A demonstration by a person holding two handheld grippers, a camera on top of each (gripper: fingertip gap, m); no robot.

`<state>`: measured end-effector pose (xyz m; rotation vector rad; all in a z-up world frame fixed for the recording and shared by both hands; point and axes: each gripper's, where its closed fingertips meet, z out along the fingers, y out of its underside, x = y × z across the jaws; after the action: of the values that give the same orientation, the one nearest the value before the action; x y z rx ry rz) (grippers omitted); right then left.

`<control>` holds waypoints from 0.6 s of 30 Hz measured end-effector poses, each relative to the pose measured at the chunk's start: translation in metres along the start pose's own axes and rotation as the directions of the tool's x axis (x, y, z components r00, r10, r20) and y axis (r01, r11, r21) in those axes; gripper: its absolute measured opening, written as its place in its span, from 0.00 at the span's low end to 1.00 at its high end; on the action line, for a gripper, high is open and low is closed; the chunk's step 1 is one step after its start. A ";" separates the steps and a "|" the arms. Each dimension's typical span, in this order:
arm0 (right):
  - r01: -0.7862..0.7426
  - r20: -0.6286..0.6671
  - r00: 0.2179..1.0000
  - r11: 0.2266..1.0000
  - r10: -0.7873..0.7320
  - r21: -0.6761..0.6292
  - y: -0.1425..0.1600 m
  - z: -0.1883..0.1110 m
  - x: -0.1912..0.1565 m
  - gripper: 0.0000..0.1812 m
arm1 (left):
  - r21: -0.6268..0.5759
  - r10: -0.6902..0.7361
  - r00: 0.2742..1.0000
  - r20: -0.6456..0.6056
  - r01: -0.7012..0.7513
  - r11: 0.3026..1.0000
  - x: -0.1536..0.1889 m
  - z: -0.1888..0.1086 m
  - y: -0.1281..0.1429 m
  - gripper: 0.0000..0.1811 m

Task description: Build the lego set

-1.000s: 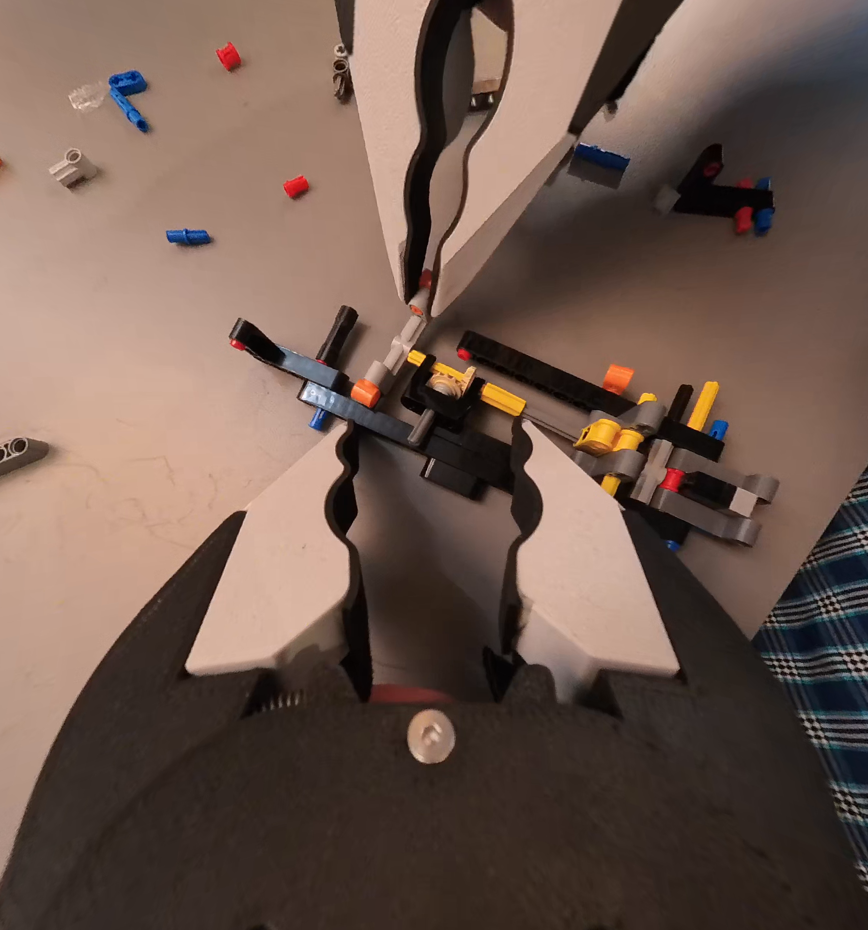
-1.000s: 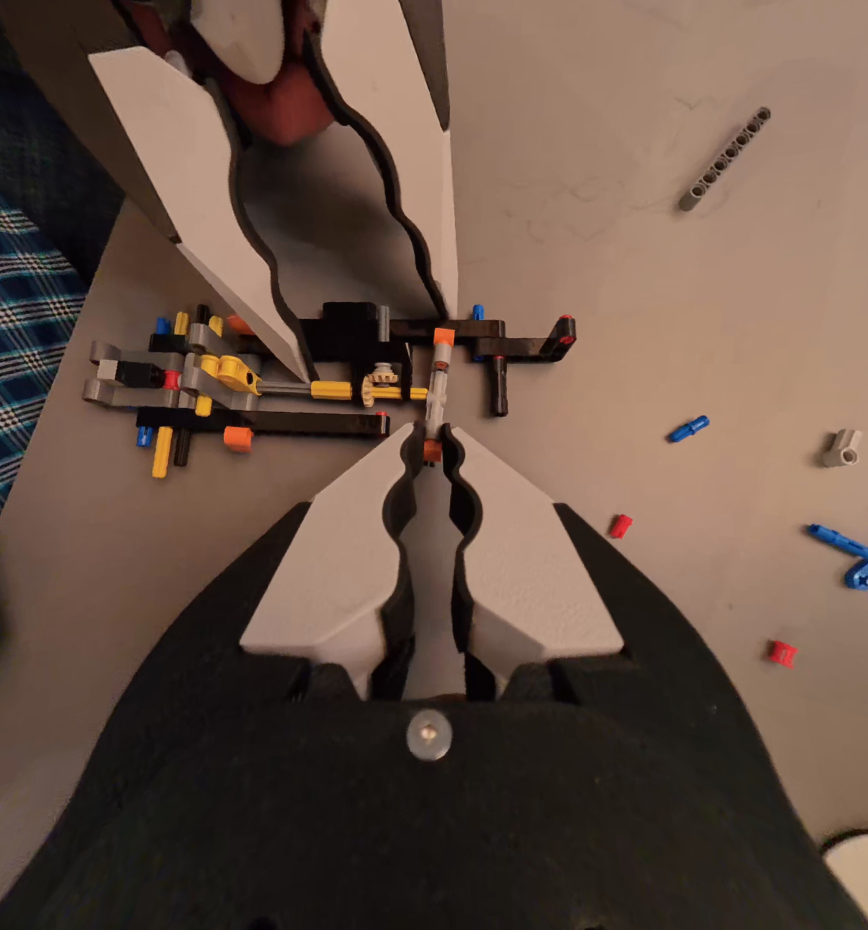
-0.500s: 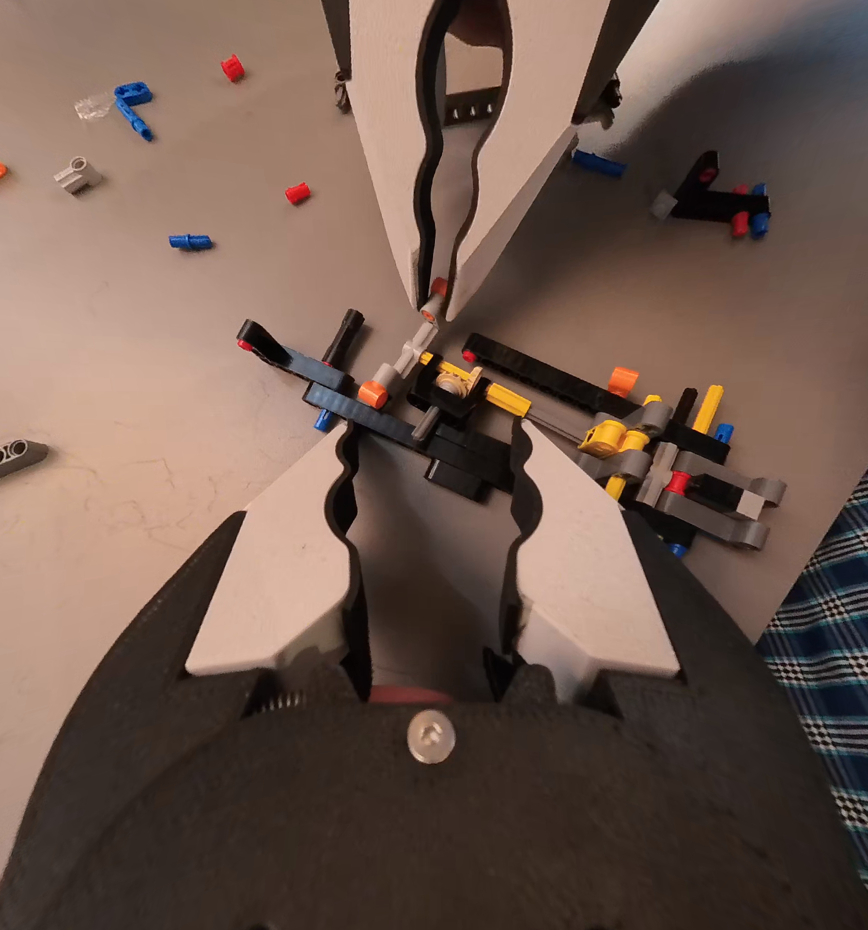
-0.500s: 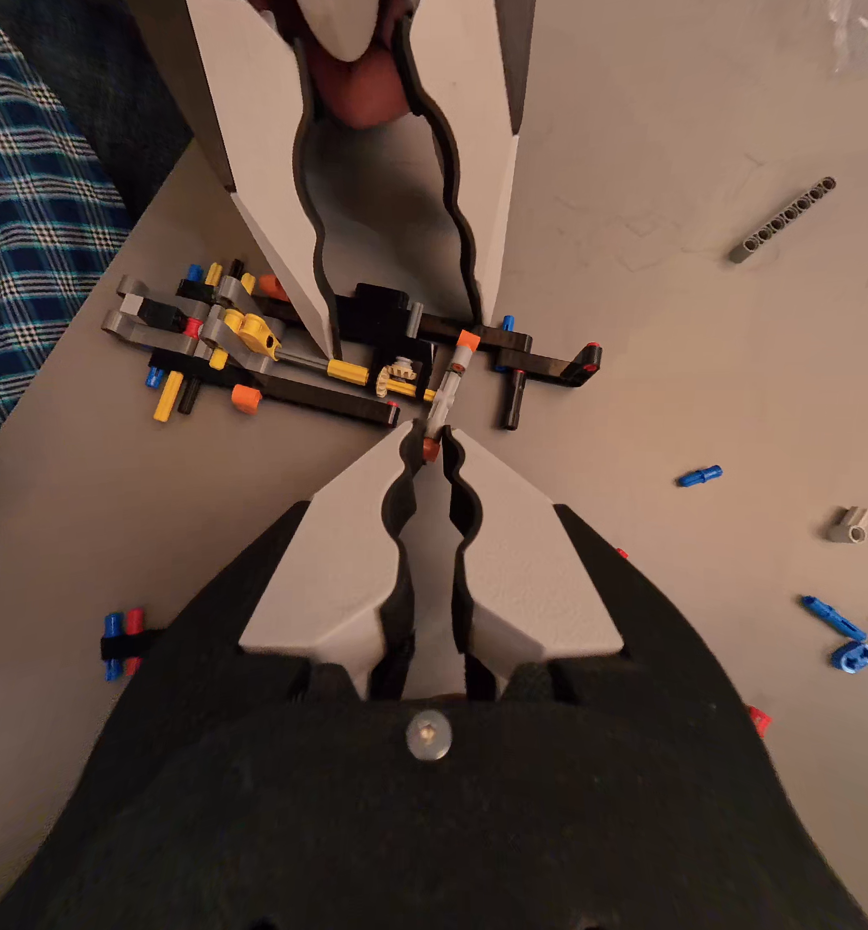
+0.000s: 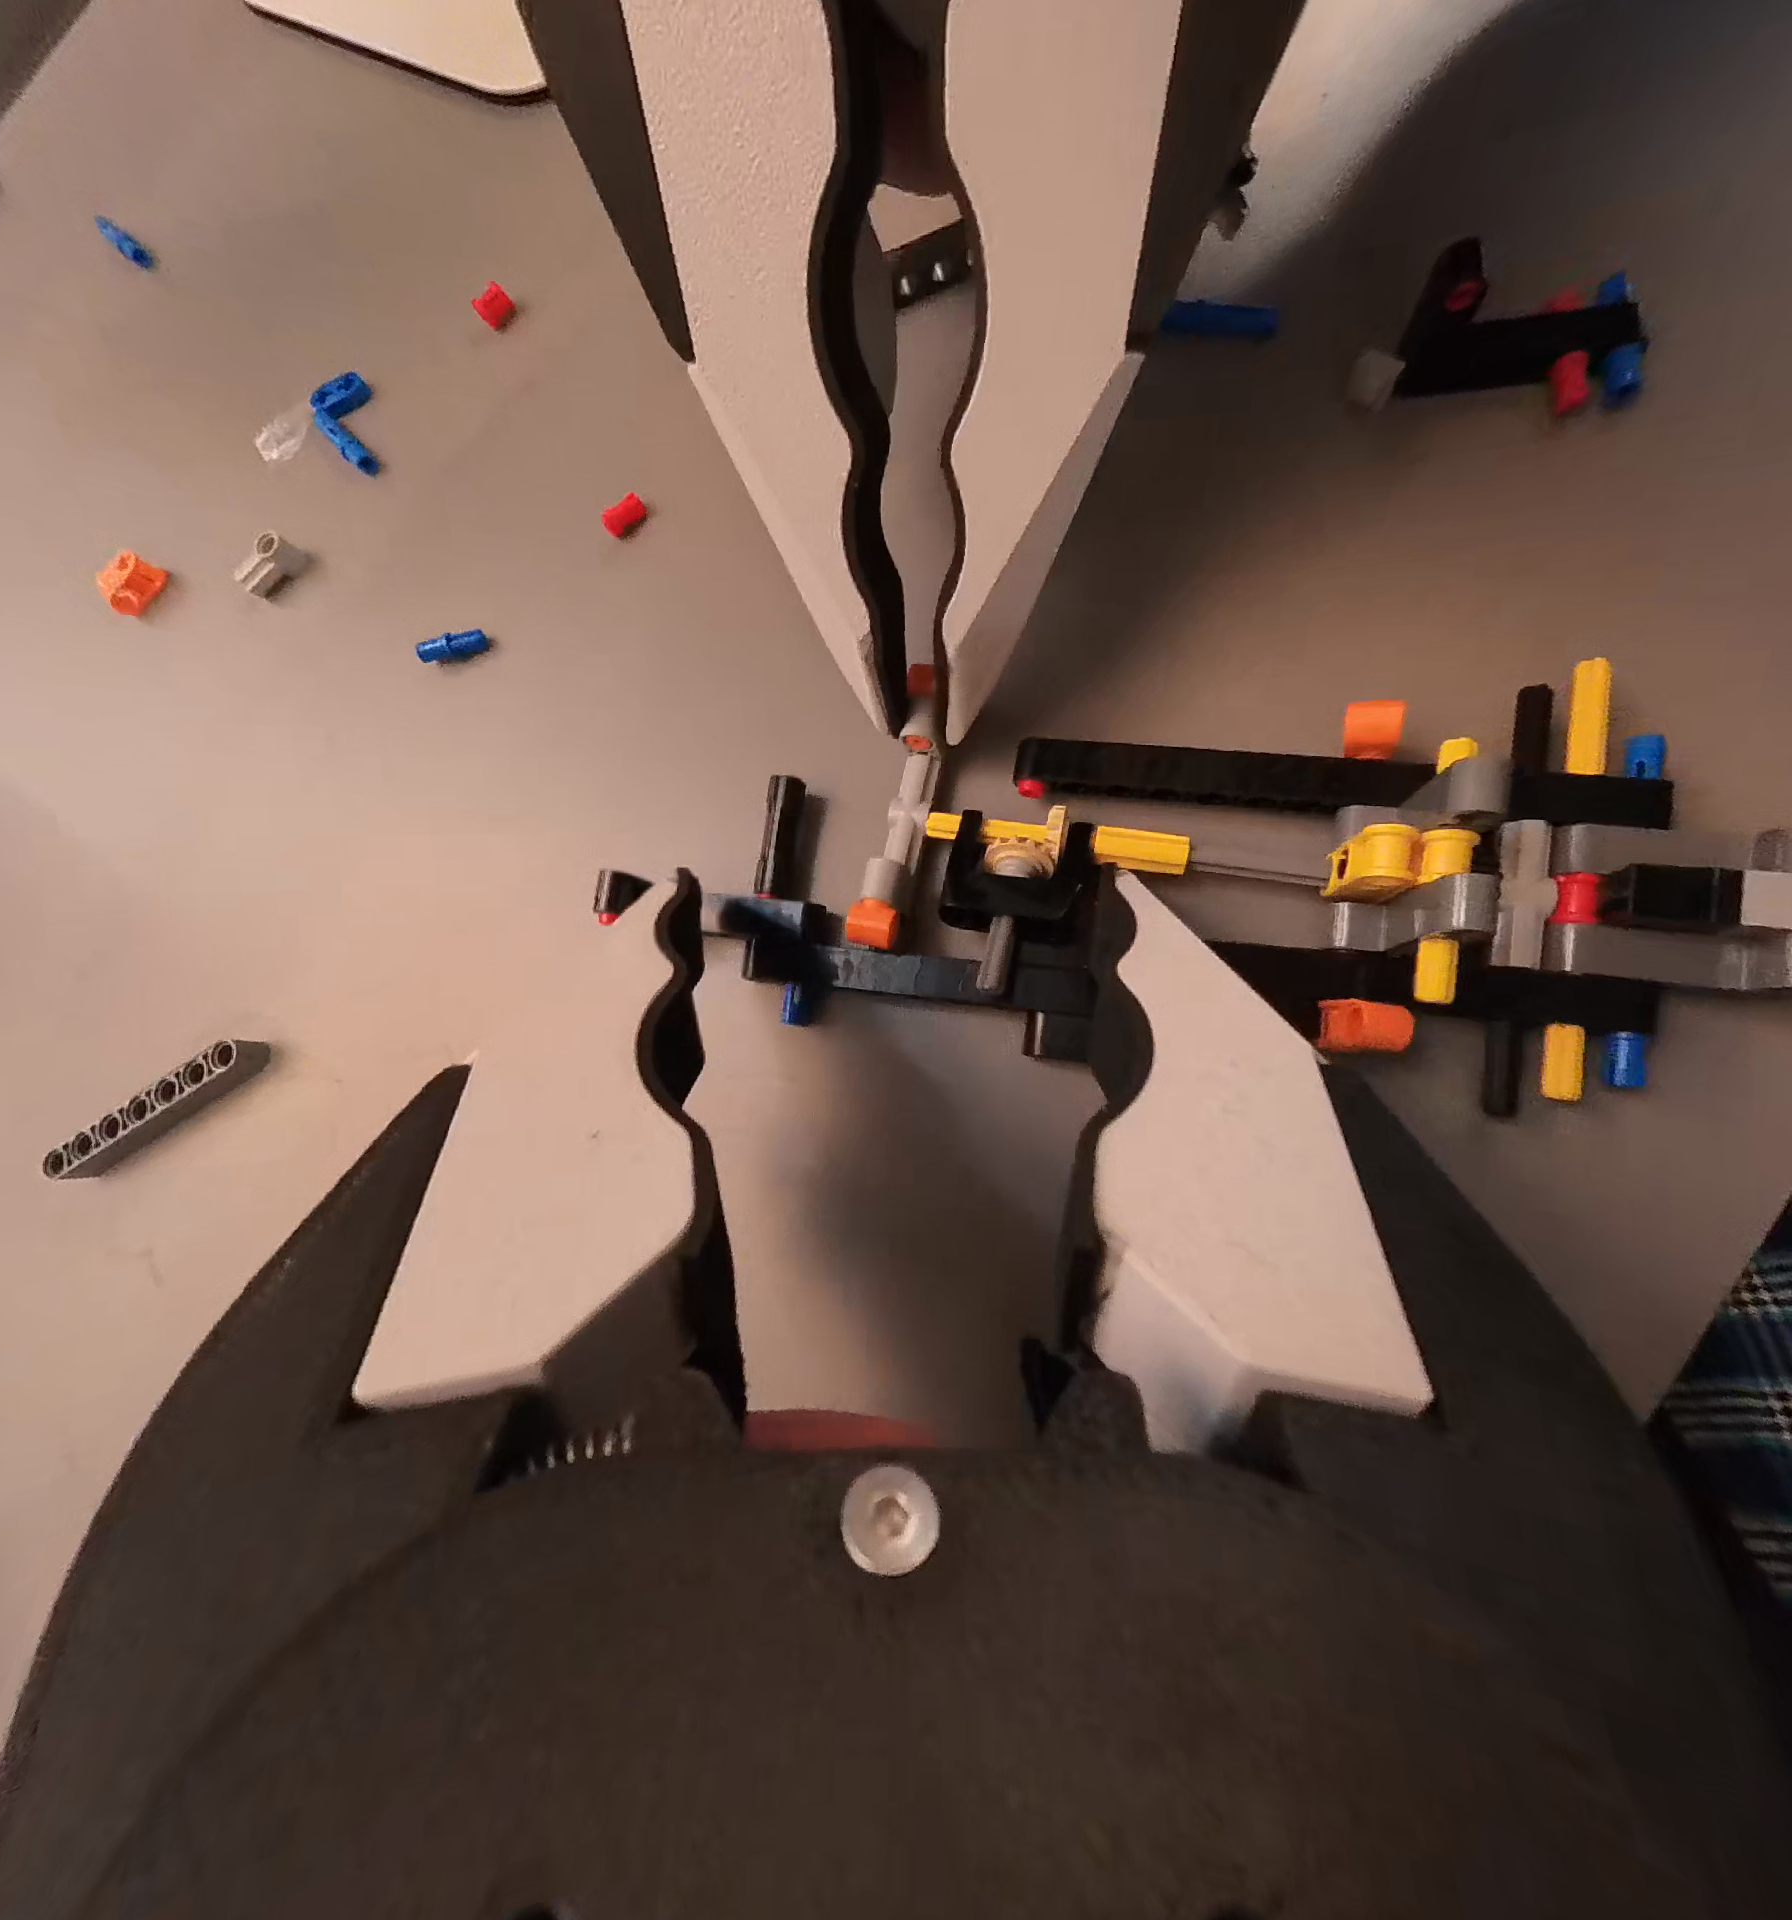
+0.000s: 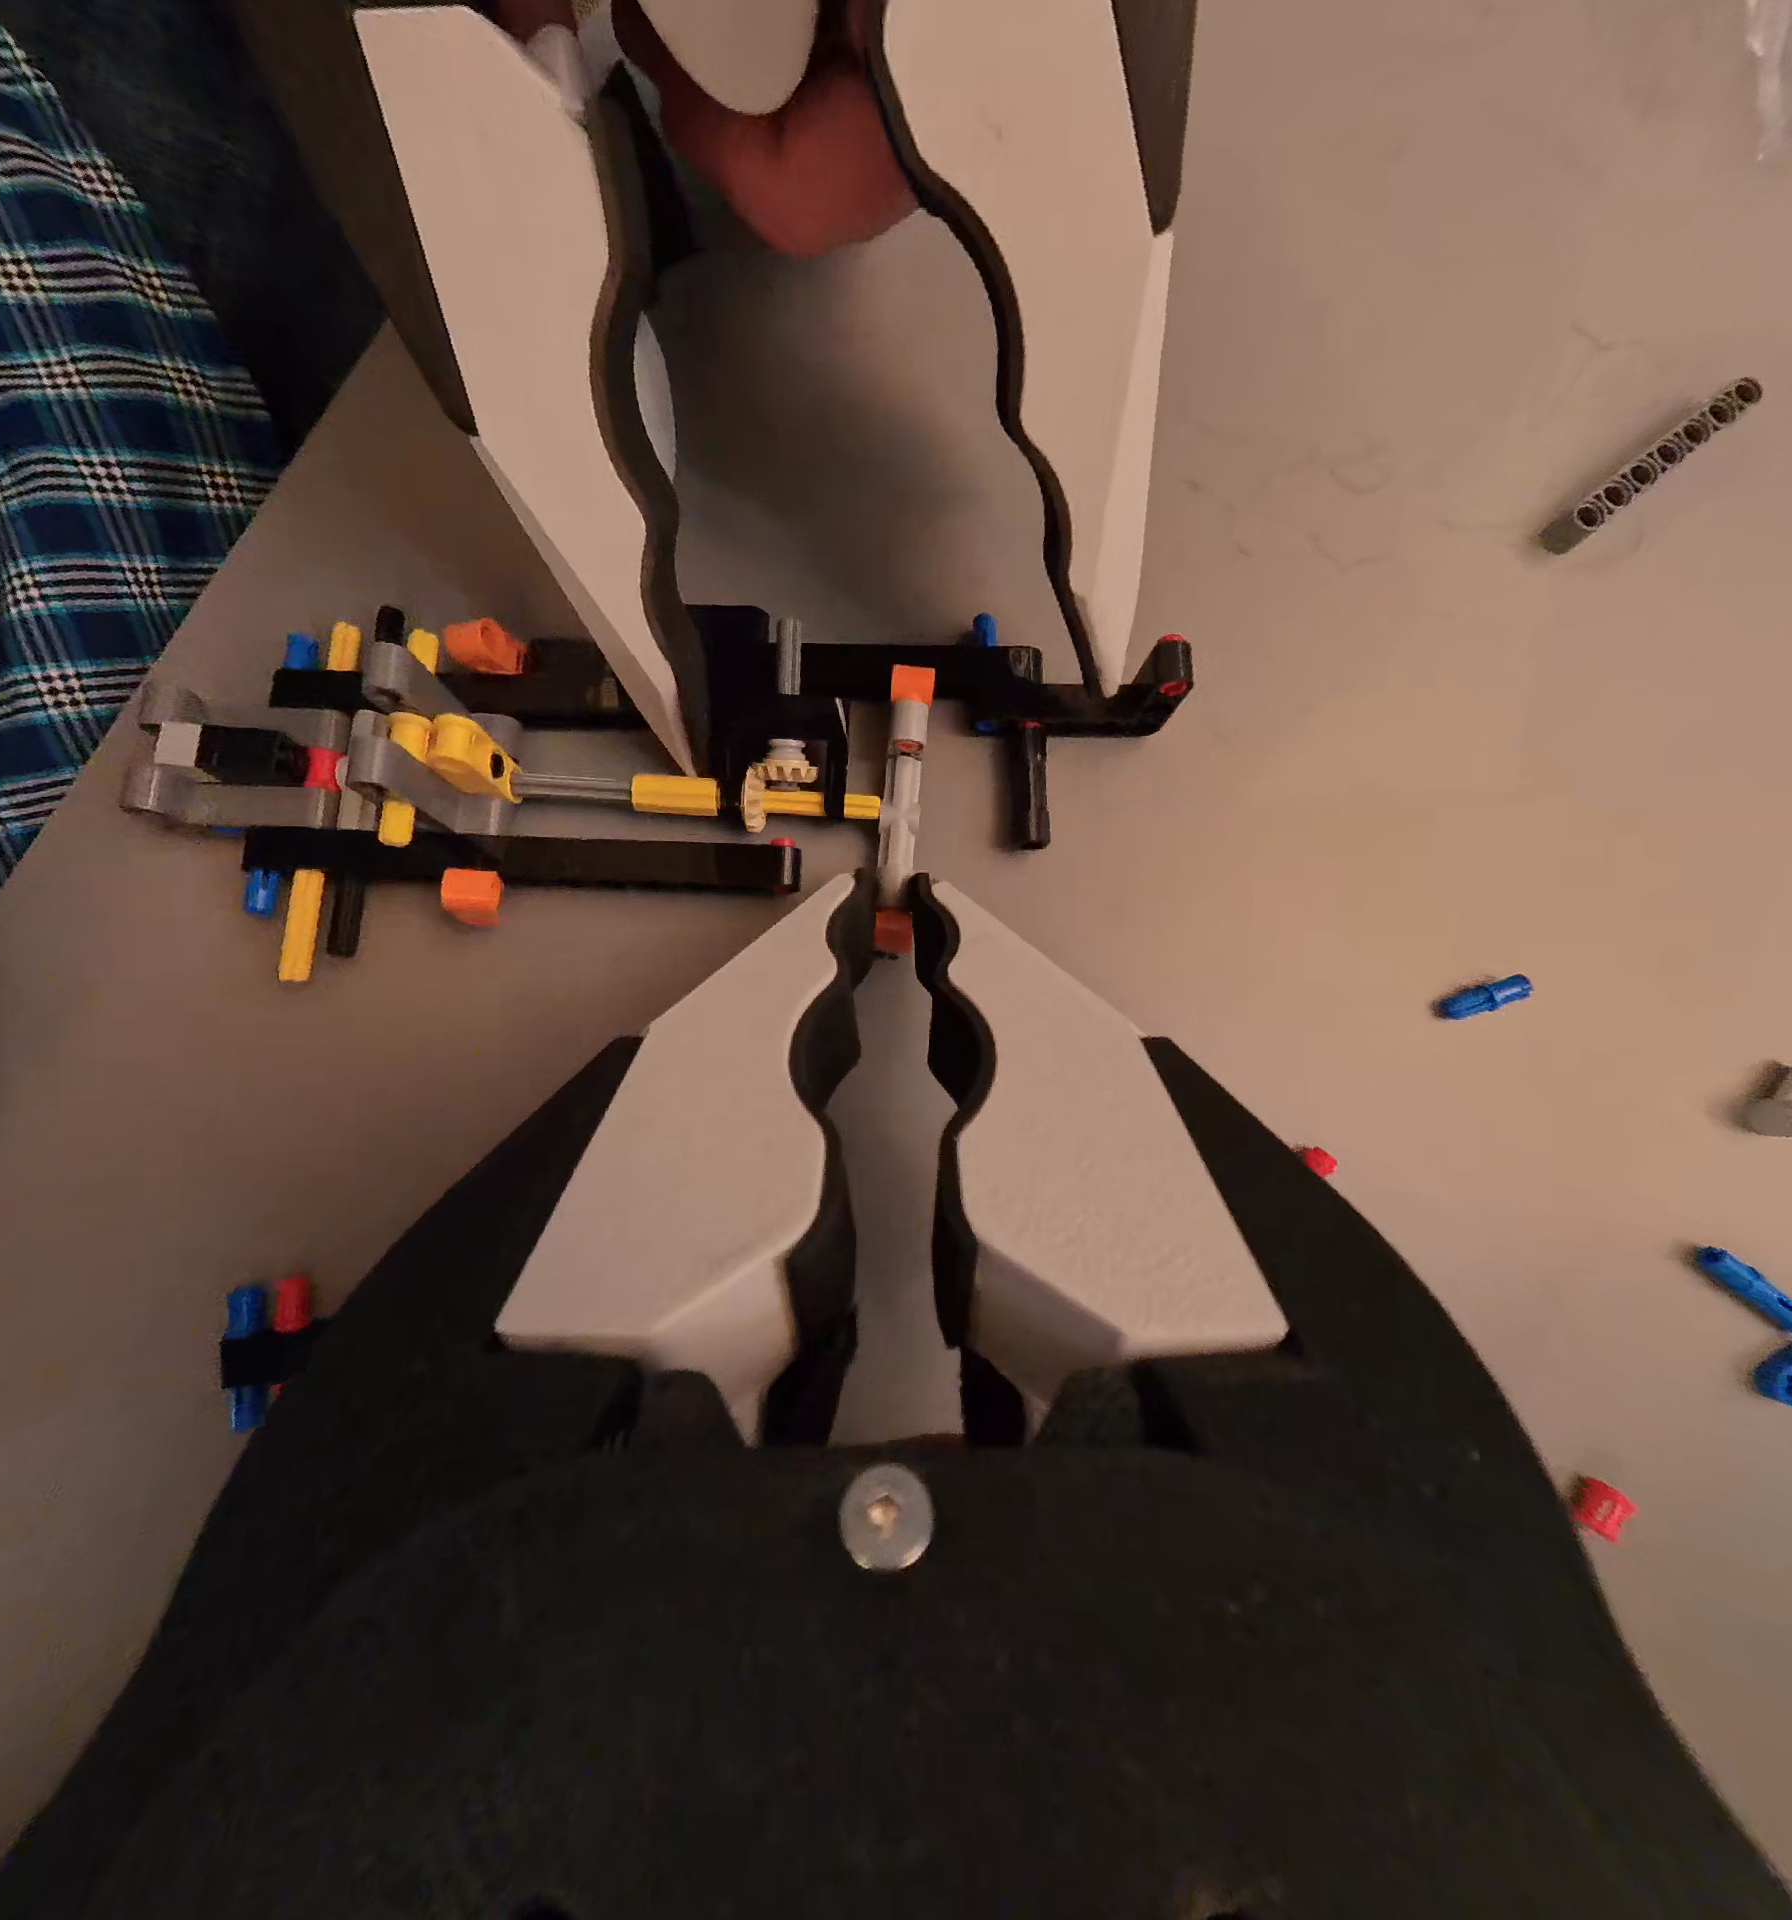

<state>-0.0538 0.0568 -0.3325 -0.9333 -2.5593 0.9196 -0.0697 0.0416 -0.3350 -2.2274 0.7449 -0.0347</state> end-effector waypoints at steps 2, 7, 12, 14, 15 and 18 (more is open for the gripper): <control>-0.001 0.007 1.000 1.000 0.001 0.002 0.000 0.000 -0.002 0.02 | 0.000 0.010 1.000 0.003 -0.010 1.000 0.002 -0.001 0.000 0.39; -0.010 0.035 0.999 1.000 0.009 0.016 -0.003 -0.002 -0.009 0.02 | -0.005 0.024 1.000 -0.009 -0.024 1.000 0.012 -0.002 -0.002 0.34; -0.021 0.056 0.998 0.999 0.019 0.036 -0.005 0.000 -0.018 0.02 | -0.003 0.006 0.999 -0.047 -0.006 1.000 0.024 -0.003 -0.003 0.30; -0.014 0.060 0.998 0.999 0.011 0.045 -0.005 -0.001 -0.020 0.02 | -0.003 0.000 0.999 -0.053 0.000 1.000 0.026 -0.003 -0.003 0.28; -0.009 0.064 0.998 0.999 0.006 0.046 -0.005 -0.001 -0.021 0.02 | -0.002 -0.006 0.998 -0.060 0.006 1.000 0.028 -0.003 -0.003 0.28; -0.005 0.074 0.997 0.999 0.002 0.048 -0.004 -0.002 -0.022 0.02 | -0.012 -0.019 0.997 -0.080 0.018 1.000 0.035 -0.003 -0.004 0.22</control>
<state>-0.0379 0.0409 -0.3285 -0.9064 -2.5853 1.0305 -0.0394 0.0235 -0.3375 -2.2541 0.7697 -0.1299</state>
